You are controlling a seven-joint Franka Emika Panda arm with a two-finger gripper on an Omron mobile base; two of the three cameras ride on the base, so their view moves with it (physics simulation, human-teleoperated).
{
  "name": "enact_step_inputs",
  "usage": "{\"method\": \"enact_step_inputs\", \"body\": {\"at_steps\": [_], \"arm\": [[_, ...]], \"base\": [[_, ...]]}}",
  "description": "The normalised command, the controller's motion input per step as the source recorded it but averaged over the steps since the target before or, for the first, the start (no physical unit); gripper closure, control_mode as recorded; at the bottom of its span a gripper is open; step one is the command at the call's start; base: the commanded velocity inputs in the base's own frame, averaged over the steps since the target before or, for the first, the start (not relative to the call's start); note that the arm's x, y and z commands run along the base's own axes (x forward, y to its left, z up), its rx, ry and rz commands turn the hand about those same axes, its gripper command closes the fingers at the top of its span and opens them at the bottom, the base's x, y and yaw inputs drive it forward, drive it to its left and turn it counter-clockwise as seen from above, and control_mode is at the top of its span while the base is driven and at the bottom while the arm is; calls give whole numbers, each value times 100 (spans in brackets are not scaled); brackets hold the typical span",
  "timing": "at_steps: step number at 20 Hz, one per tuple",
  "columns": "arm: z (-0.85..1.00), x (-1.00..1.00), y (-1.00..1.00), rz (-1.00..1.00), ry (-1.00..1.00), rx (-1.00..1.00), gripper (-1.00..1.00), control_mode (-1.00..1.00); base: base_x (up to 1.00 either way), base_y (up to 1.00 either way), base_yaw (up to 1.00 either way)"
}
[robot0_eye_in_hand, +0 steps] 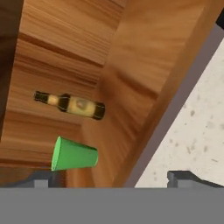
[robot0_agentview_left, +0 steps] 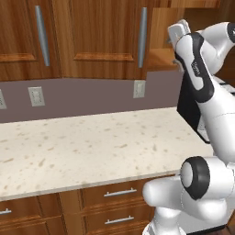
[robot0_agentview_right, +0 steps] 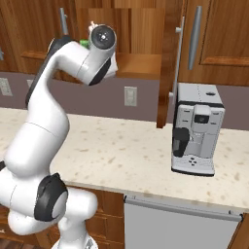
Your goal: Open the cabinet directly in front. Then move the beer and the cup to the dining counter with the candle on it.
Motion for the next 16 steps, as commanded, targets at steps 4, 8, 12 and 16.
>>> {"method": "enact_step_inputs", "body": {"at_steps": [4, 8, 12, 16], "arm": [[-12, 9, 7, 27, 2, 7, -100, -100], [0, 5, 0, 1, 0, 0, -100, -100], [0, 49, 14, 0, -1, -1, -100, -100], [-3, 66, 33, 1, -2, 0, -100, -100]], "base": [[0, 0, 0], [0, 0, 0], [0, 0, 0], [0, 0, 0]]}}
